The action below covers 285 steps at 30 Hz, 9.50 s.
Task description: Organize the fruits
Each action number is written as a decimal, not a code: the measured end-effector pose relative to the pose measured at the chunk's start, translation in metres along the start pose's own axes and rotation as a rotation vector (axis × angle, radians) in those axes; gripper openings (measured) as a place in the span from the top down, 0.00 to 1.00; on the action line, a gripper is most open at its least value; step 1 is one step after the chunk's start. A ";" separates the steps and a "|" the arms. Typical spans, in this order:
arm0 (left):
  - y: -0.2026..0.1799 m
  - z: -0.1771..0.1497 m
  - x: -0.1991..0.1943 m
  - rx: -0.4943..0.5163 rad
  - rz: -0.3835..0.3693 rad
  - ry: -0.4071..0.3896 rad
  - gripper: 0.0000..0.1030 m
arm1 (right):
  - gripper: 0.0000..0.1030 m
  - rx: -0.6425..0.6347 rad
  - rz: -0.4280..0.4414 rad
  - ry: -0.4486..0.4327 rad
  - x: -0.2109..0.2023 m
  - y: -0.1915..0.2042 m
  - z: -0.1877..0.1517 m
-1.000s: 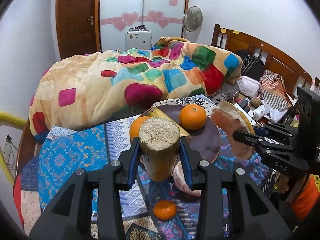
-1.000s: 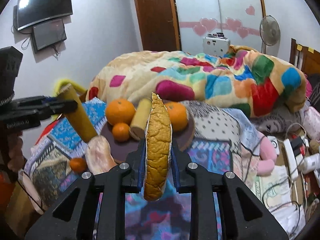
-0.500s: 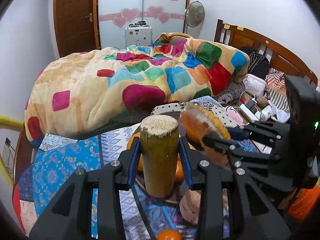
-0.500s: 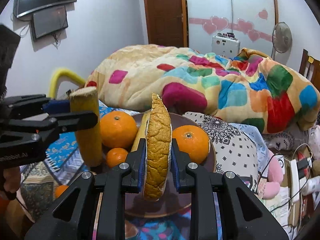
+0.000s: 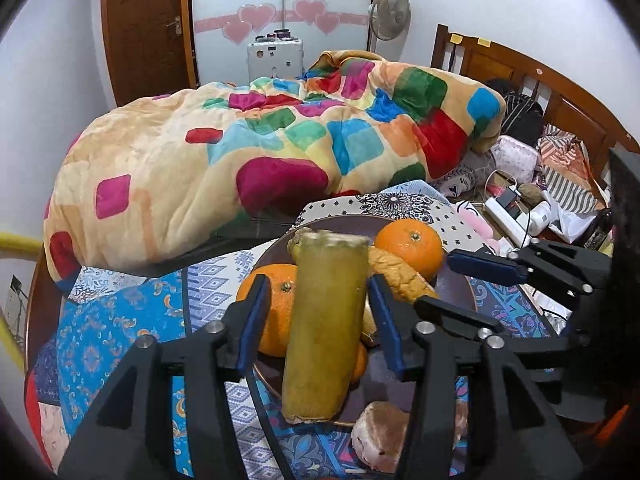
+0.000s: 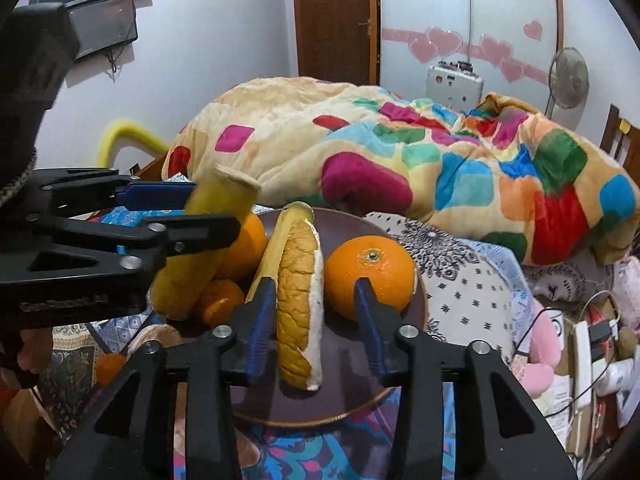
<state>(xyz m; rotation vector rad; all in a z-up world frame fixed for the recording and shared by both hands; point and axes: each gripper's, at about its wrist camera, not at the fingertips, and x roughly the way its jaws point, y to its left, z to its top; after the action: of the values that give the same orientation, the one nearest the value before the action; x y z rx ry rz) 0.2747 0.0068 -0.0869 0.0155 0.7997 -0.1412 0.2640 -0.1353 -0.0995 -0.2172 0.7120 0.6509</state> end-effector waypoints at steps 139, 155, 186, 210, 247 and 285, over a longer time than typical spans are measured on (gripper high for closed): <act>-0.034 -0.058 -0.056 -0.026 -0.016 -0.050 0.47 | 0.61 0.121 -0.032 -0.116 -0.068 -0.011 -0.016; -0.021 -0.098 -0.067 -0.072 0.010 0.007 0.40 | 0.55 0.105 -0.042 -0.107 -0.095 0.007 -0.054; -0.015 -0.124 -0.034 -0.073 -0.054 0.049 0.74 | 0.55 0.059 0.044 0.093 -0.013 0.029 -0.072; -0.012 -0.106 -0.055 -0.077 -0.073 -0.016 0.74 | 0.83 0.057 0.015 0.049 -0.031 0.030 -0.073; -0.035 -0.071 -0.064 -0.049 -0.044 -0.103 0.56 | 0.62 0.093 -0.034 -0.102 -0.055 -0.003 -0.037; -0.052 -0.144 -0.311 -0.070 0.113 -0.603 0.01 | 0.00 0.068 -0.166 -0.581 -0.264 0.103 -0.064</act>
<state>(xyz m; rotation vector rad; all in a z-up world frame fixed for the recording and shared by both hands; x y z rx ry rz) -0.0486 0.0027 0.0368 -0.0464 0.2002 -0.0064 0.0148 -0.2069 0.0320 -0.0172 0.1536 0.4949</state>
